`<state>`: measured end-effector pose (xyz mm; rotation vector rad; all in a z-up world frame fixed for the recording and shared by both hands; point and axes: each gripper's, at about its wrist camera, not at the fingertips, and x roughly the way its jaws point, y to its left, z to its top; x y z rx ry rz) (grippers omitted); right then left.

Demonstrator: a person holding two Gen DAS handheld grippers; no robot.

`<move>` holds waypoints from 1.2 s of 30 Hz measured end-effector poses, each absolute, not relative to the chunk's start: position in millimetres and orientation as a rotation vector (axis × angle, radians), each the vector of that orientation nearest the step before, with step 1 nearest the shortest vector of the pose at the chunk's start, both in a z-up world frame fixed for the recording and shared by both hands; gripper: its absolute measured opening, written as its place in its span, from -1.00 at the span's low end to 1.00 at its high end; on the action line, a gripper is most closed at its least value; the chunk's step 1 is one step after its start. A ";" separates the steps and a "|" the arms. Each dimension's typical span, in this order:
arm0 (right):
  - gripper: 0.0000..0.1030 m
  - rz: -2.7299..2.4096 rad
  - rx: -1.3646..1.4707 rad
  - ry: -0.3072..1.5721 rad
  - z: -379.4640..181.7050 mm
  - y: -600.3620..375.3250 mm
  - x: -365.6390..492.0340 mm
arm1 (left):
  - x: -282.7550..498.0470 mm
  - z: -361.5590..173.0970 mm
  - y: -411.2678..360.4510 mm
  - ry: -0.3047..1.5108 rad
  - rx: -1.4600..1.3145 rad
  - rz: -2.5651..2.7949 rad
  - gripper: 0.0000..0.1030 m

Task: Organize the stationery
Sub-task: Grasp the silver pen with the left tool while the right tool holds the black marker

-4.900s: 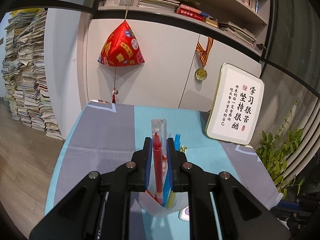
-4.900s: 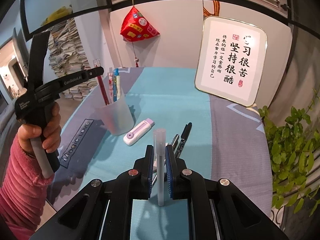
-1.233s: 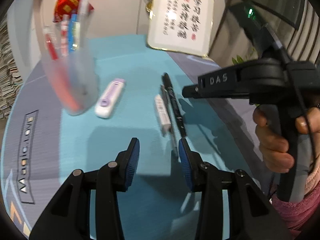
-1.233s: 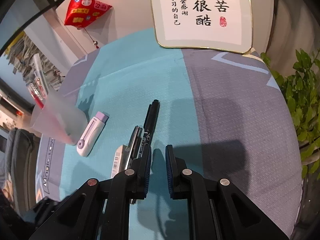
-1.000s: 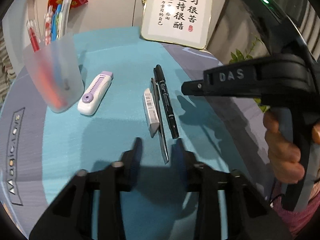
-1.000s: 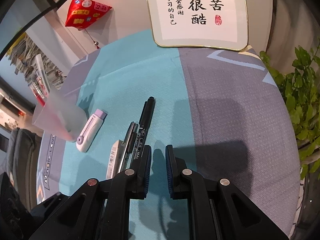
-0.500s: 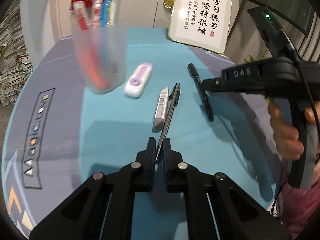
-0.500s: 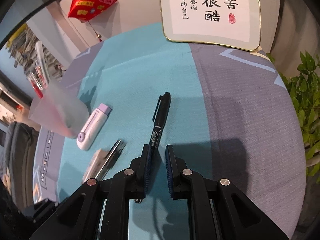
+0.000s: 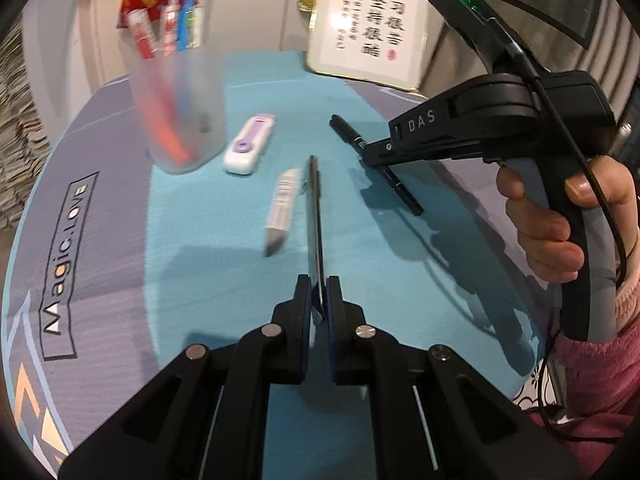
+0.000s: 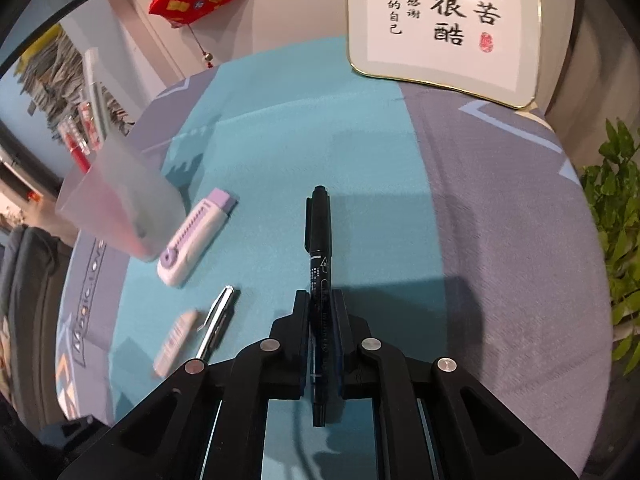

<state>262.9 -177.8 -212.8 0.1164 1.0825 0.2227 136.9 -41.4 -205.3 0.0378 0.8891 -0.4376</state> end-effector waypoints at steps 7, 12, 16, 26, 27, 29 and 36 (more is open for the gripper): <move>-0.80 0.219 0.061 1.110 -212.4 -210.2 221.7 | 136.6 -206.9 -62.4 0.888 0.096 -0.513 -0.85; -0.80 0.224 0.028 1.112 -212.2 -228.8 187.9 | 135.3 -207.1 -74.8 0.895 0.123 -0.566 -0.85; -0.78 0.251 0.033 1.083 -211.1 -236.5 175.4 | 136.2 -207.1 -83.2 0.899 0.146 -0.577 -0.84; -0.26 0.229 0.035 1.015 -203.2 -228.9 205.7 | 163.2 -189.6 -87.3 0.857 0.133 -0.490 -0.27; -0.26 0.224 0.027 1.013 -203.2 -226.9 208.8 | 167.7 -190.3 -89.4 0.858 0.135 -0.486 -0.27; -0.26 0.219 0.021 1.019 -204.2 -224.1 213.2 | 180.3 -193.6 -93.8 0.875 0.135 -0.481 -0.28; -0.26 0.187 0.007 1.032 -208.2 -224.8 221.1 | 210.4 -205.6 -108.0 0.914 0.163 -0.470 -0.29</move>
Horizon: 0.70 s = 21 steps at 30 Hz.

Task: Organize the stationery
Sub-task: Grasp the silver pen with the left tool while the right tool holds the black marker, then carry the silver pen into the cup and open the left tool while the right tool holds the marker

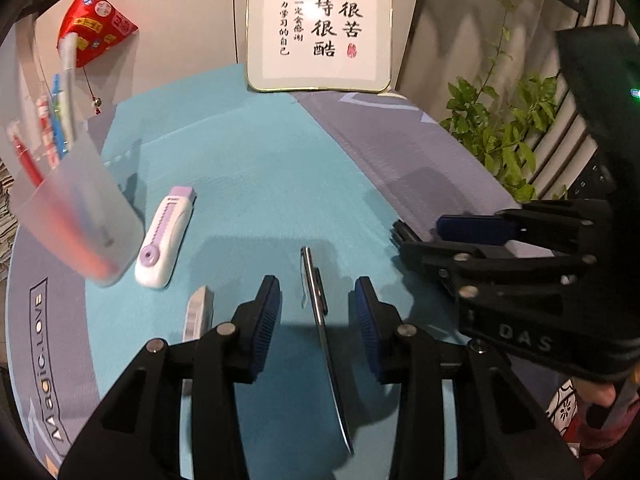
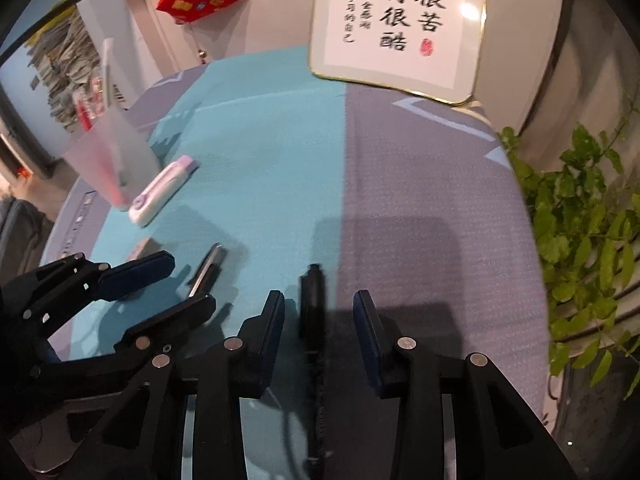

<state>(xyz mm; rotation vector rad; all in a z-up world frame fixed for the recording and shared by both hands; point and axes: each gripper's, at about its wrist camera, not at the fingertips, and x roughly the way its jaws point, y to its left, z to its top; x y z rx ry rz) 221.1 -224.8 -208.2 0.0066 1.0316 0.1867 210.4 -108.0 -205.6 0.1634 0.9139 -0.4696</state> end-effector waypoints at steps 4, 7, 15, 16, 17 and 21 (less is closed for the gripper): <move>-0.26 0.189 0.013 1.044 -210.5 -228.3 225.8 | 222.3 -211.7 -110.1 0.935 0.167 -0.457 -0.30; -0.30 0.192 0.006 1.057 -214.4 -228.1 228.0 | 224.0 -213.8 -110.6 0.935 0.172 -0.455 -0.34; -0.70 0.196 -0.014 1.033 -212.2 -222.3 224.8 | 223.8 -207.9 -112.9 0.937 0.171 -0.462 -0.85; -0.70 0.201 -0.005 1.020 -208.2 -223.1 222.3 | 222.1 -204.4 -111.5 0.924 0.165 -0.462 -0.85; -0.70 0.203 0.003 1.002 -202.8 -224.2 219.3 | 219.4 -198.2 -108.7 0.906 0.151 -0.463 -0.85; -0.70 0.202 0.035 0.937 -180.6 -227.8 208.6 | 205.3 -168.5 -93.4 0.830 0.083 -0.479 -0.85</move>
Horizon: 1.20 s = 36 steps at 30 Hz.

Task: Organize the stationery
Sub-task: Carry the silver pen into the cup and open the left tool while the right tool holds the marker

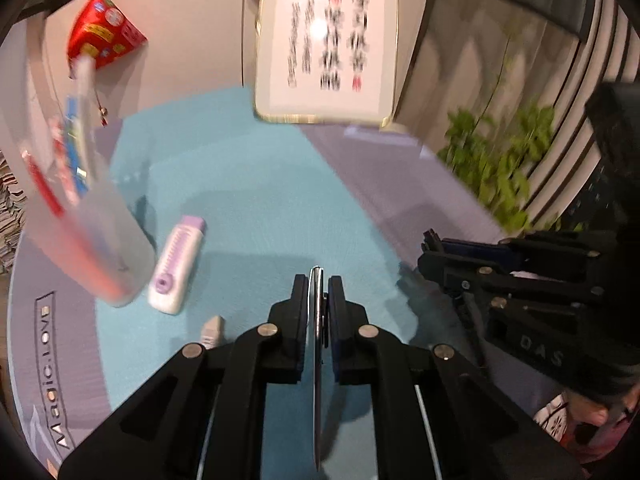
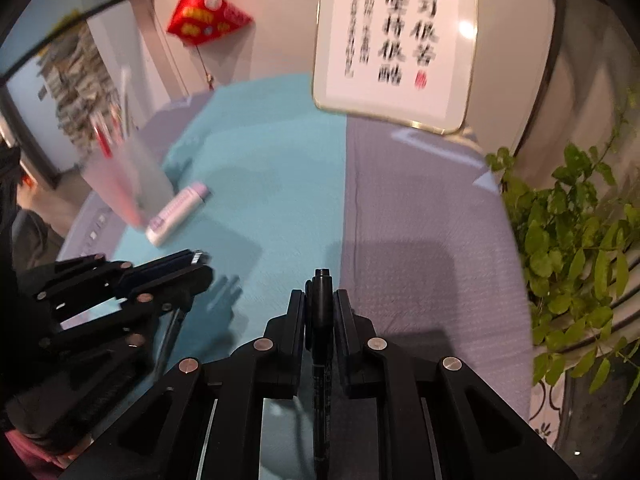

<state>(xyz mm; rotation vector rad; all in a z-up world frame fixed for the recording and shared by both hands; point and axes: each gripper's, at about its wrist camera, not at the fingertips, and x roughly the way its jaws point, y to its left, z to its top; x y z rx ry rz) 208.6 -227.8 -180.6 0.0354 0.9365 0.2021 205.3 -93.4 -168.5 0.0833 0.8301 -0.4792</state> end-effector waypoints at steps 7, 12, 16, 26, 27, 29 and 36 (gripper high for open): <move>-0.71 0.214 0.049 0.854 -151.7 -217.4 190.8 | 177.6 -130.4 -64.4 0.708 0.027 -0.466 -0.85; -0.72 0.224 0.034 0.828 -141.0 -205.6 183.6 | 168.7 -118.8 -49.4 0.675 0.001 -0.432 -0.85; -0.73 0.223 0.025 0.796 -130.0 -199.4 177.4 | 165.5 -110.5 -40.9 0.648 -0.010 -0.415 -0.85; -0.75 0.229 -0.011 0.780 -124.6 -190.9 174.3 | 167.3 -98.2 -11.2 0.631 -0.068 -0.383 -0.84; -0.75 0.223 -0.012 0.788 -128.1 -192.5 176.3 | 167.5 -101.8 -10.1 0.641 -0.069 -0.379 -0.84; -0.75 0.218 -0.002 0.833 -139.7 -196.2 185.0 | 168.5 -111.7 -8.3 0.667 -0.073 -0.367 -0.83; -0.55 0.289 -0.002 0.981 -176.8 -190.0 216.0 | 168.4 -128.4 7.0 0.708 -0.107 -0.341 -0.83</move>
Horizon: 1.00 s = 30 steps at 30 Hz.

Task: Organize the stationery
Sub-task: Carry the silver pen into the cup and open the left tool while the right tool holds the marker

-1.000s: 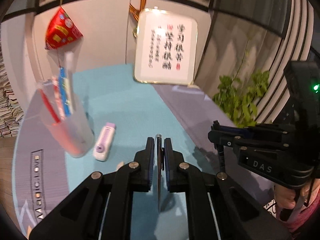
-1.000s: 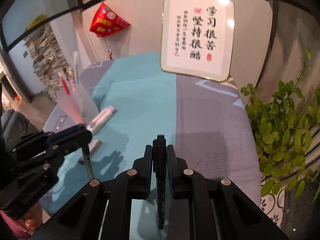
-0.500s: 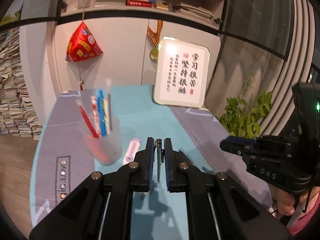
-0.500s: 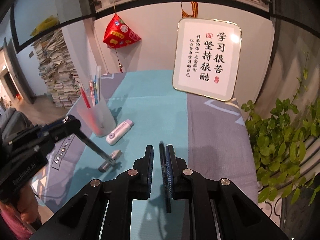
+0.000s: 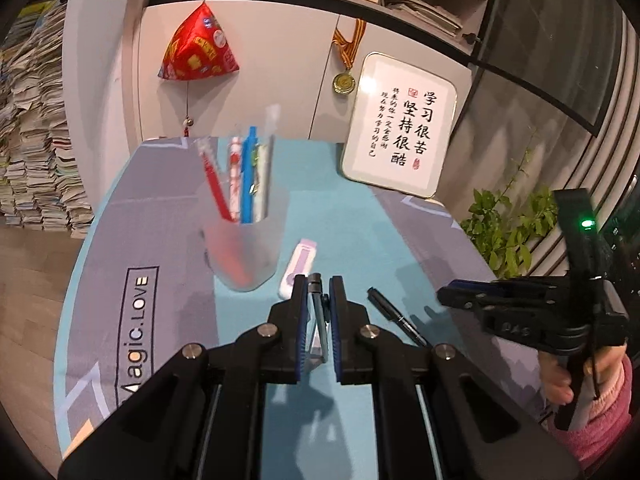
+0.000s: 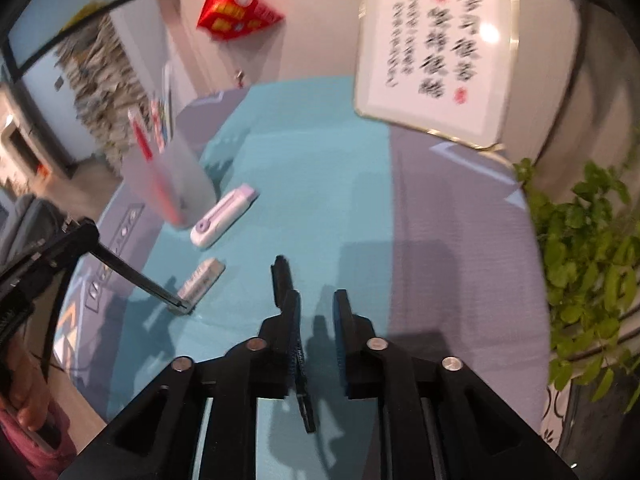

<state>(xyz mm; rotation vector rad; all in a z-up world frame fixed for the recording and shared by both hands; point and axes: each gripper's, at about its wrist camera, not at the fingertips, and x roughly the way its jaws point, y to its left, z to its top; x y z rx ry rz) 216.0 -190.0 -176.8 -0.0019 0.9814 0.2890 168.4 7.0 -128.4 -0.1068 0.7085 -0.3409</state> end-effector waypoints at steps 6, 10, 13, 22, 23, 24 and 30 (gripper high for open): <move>-0.28 0.323 -0.094 1.011 -197.0 -160.6 235.0 | 169.6 -129.8 14.1 0.705 -0.133 -0.335 -0.84; -0.28 0.314 -0.178 1.044 -208.9 -142.0 247.2 | 170.7 -126.7 15.6 0.697 -0.140 -0.342 -0.84; -0.64 0.303 -0.228 1.070 -216.0 -133.6 251.4 | 171.4 -126.8 16.7 0.698 -0.135 -0.345 -0.84; -0.71 0.326 -0.194 0.904 -167.8 -137.0 223.8 | 171.4 -123.0 20.7 0.695 -0.132 -0.338 -0.84; -0.71 0.325 -0.177 0.878 -158.2 -140.3 219.7 | 171.1 -120.5 21.8 0.689 -0.133 -0.337 -0.84; -0.71 0.325 -0.159 0.856 -148.7 -143.5 215.2 | 170.7 -118.3 22.3 0.682 -0.130 -0.333 -0.84; -0.71 0.337 -0.093 0.759 -111.9 -148.7 197.1 | 167.8 -96.3 27.3 0.618 -0.113 -0.323 -0.84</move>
